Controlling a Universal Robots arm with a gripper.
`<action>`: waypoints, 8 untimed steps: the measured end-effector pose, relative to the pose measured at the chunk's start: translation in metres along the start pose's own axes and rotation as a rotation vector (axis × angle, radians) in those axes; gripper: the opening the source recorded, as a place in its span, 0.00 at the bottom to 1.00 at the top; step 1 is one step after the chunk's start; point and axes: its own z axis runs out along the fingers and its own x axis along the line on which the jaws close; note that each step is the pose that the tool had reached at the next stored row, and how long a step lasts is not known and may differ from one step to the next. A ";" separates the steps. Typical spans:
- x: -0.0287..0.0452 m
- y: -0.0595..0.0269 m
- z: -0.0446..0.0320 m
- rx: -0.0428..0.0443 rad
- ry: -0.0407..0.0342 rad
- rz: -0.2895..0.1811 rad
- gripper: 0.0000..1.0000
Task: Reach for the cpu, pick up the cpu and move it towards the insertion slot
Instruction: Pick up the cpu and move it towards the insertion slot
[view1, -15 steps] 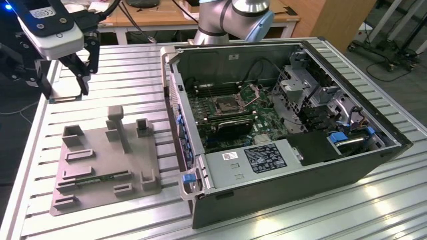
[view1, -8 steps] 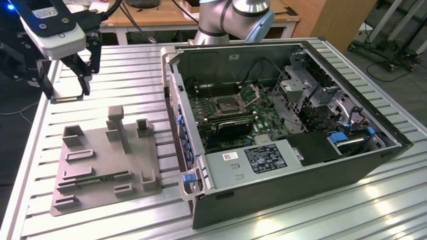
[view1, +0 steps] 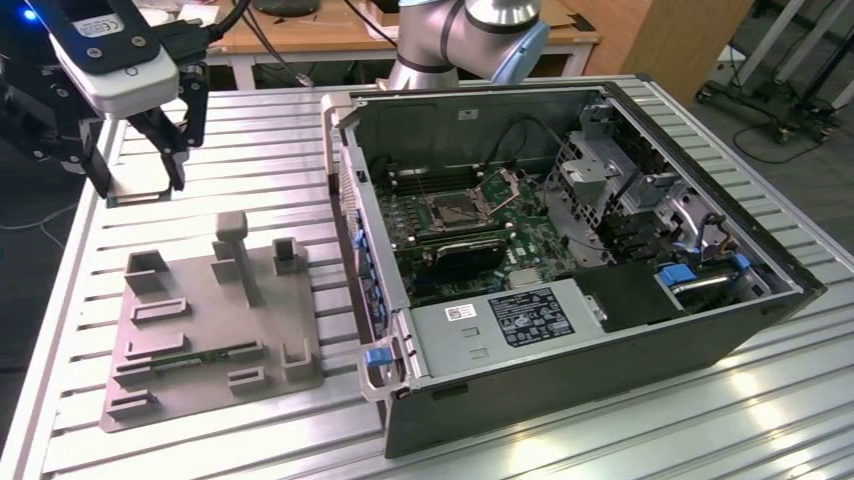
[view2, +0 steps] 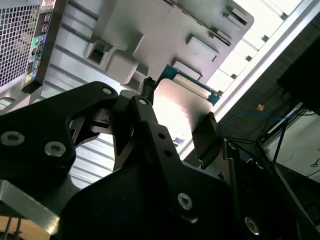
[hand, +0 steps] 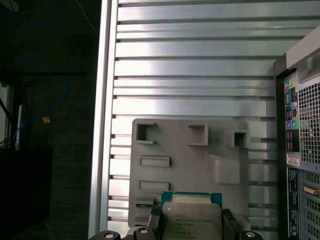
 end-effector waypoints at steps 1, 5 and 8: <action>-0.0003 0.0000 0.0000 0.0000 0.0000 0.000 0.55; -0.0015 0.0000 0.0000 -0.0001 -0.0001 0.000 0.55; -0.0024 0.0000 0.0000 0.0000 0.0000 0.000 0.55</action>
